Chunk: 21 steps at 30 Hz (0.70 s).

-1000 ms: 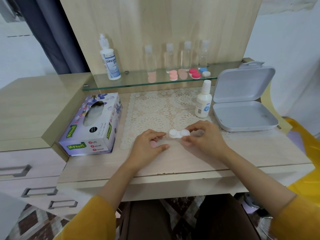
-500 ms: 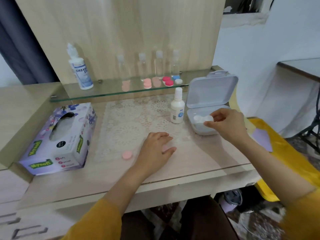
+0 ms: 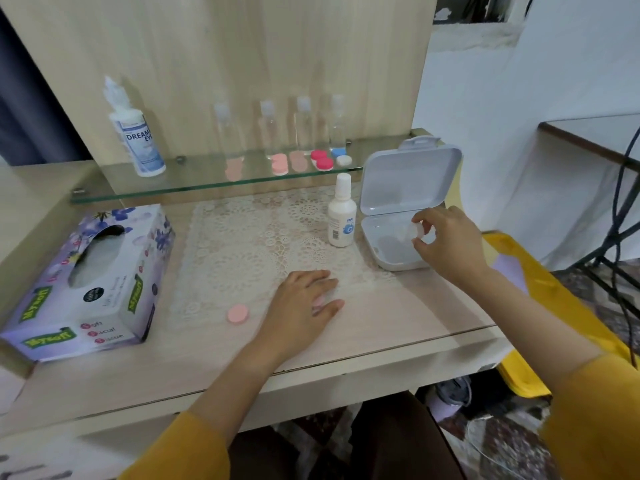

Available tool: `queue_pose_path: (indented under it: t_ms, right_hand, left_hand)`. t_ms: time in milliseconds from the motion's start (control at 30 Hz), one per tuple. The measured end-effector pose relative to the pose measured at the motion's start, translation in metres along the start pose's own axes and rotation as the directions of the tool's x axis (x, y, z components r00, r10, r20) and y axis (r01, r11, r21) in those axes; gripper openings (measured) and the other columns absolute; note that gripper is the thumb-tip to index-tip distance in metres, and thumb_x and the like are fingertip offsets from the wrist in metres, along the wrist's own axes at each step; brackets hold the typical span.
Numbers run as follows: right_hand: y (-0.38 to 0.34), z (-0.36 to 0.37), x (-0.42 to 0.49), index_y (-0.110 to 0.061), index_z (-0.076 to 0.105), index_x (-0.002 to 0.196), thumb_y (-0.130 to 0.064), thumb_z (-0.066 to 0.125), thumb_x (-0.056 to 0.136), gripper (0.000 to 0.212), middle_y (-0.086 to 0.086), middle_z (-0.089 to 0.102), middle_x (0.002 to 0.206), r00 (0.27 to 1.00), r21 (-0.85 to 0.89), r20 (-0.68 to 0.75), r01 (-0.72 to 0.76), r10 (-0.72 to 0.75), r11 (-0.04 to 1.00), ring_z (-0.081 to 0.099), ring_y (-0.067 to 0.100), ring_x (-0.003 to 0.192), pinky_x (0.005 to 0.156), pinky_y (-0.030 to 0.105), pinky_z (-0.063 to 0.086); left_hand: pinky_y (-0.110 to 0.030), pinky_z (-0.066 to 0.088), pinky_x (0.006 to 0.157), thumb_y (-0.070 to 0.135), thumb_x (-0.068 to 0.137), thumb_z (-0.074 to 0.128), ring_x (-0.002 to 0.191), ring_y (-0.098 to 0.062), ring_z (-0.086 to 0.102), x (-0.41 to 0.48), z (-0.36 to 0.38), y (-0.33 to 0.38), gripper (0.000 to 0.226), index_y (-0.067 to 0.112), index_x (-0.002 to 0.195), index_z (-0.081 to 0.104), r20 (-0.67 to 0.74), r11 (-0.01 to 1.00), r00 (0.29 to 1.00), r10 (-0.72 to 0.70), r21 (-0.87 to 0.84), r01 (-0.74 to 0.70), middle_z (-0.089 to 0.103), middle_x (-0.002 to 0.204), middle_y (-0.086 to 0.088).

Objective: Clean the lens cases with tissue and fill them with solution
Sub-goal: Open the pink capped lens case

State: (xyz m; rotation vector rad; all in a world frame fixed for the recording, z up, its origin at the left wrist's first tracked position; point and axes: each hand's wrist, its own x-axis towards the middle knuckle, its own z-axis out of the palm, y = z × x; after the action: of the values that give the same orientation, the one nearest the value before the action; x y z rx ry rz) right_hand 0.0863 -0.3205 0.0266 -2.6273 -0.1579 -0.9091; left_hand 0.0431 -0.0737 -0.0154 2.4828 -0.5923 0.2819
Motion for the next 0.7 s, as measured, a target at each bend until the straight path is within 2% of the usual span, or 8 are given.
queue_pose_path:
  t_ms: [133, 267, 400, 700]
  right_hand:
    - [0.0026, 0.003, -0.0004, -0.005, 0.066, 0.085, 0.005, 0.069, 0.063, 0.025, 0.005, 0.064, 0.073, 0.996, -0.021, -0.041, 0.079, -0.08, 0.997, 0.054, 0.033, 0.073, 0.049, 0.032, 0.042]
    - [0.0025, 0.0042, -0.0019, -0.006, 0.066, 0.085, 0.007, 0.069, 0.061, 0.028, 0.004, 0.064, 0.074, 0.993, -0.017, -0.057, 0.1, -0.101, 0.995, 0.053, 0.031, 0.073, 0.046, 0.032, 0.044]
    - [0.0016, 0.0036, -0.0024, -0.006, 0.067, 0.085, 0.01, 0.069, 0.059, 0.031, 0.005, 0.064, 0.074, 0.989, -0.022, -0.066, 0.129, -0.13, 0.991, 0.053, 0.031, 0.07, 0.044, 0.029, 0.04]
    - [0.0037, 0.0002, -0.0027, -0.008, 0.068, 0.085, 0.013, 0.068, 0.056, 0.035, 0.004, 0.065, 0.075, 0.989, -0.057, -0.079, 0.123, -0.127, 0.991, 0.052, 0.03, 0.068, 0.05, 0.023, 0.029]
  left_hand:
    - [-0.012, 0.016, 0.101, 0.037, 0.088, 0.057, 0.124, -0.009, 0.034, 0.0005, 0.0007, 0.0, 0.04, 0.022, 0.125, 0.056, 0.003, 1.0, 1.0, -0.002, -0.001, 0.002, 0.048, 0.135, 0.01]
    - [-0.011, 0.016, 0.1, 0.036, 0.088, 0.057, 0.124, -0.009, 0.034, -0.0001, 0.0007, -0.0008, 0.04, 0.021, 0.125, 0.056, 0.007, 1.0, 1.0, -0.002, -0.006, 0.002, 0.048, 0.135, 0.01]
    - [-0.017, 0.02, 0.104, 0.035, 0.088, 0.058, 0.124, -0.01, 0.035, -0.0002, 0.001, -0.0012, 0.04, 0.021, 0.125, 0.056, 0.014, 1.0, 1.0, -0.002, -0.011, 0.002, 0.048, 0.135, 0.009]
    - [-0.016, 0.018, 0.105, 0.037, 0.088, 0.056, 0.124, -0.007, 0.033, -0.0005, 0.0018, -0.0021, 0.041, 0.023, 0.127, 0.054, 0.022, 1.0, 1.0, -0.006, -0.011, 0.006, 0.046, 0.137, 0.012]
